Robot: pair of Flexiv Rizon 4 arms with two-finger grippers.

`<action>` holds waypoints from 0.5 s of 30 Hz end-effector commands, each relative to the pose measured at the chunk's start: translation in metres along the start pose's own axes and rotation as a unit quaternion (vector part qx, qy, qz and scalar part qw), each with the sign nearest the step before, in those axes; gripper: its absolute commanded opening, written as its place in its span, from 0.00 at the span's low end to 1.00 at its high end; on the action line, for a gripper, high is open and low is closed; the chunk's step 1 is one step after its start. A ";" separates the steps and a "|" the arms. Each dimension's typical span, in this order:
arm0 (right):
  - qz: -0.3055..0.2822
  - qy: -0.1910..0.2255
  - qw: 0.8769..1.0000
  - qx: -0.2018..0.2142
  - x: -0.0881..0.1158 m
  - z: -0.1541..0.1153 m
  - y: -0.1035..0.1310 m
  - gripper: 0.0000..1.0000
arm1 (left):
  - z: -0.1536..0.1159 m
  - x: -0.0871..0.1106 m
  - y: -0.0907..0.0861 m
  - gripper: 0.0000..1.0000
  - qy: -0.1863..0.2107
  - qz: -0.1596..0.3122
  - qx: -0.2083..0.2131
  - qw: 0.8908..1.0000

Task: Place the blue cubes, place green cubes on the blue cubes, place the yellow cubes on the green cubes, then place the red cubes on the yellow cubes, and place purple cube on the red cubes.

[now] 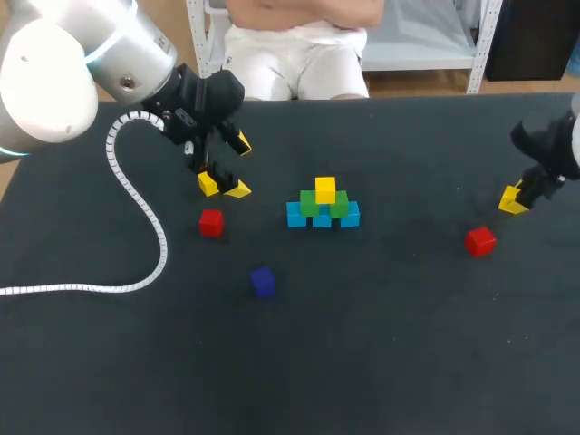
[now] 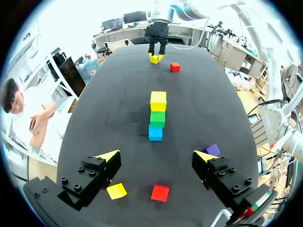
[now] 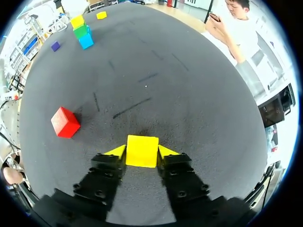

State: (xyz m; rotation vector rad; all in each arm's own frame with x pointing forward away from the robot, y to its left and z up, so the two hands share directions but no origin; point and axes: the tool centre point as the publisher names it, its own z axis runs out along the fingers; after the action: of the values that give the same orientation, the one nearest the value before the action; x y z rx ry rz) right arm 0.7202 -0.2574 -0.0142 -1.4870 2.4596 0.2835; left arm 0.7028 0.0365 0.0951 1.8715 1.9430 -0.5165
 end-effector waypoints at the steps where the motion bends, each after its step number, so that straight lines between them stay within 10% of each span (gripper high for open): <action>1: -0.002 0.000 1.000 -0.002 -0.001 0.000 -0.002 0.00 | 0.000 0.000 0.001 1.00 0.001 0.000 0.001 1.000; 15: -0.070 -0.031 0.997 -0.023 -0.027 -0.009 0.008 0.00 | 0.000 0.000 0.001 1.00 0.001 0.000 0.001 1.000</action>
State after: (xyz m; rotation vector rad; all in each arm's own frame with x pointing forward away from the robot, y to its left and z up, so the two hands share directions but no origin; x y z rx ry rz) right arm 0.7208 -0.2365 -0.0034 -1.6184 2.3111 0.3348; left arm 0.7028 0.0365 0.0951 1.8715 1.9430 -0.5164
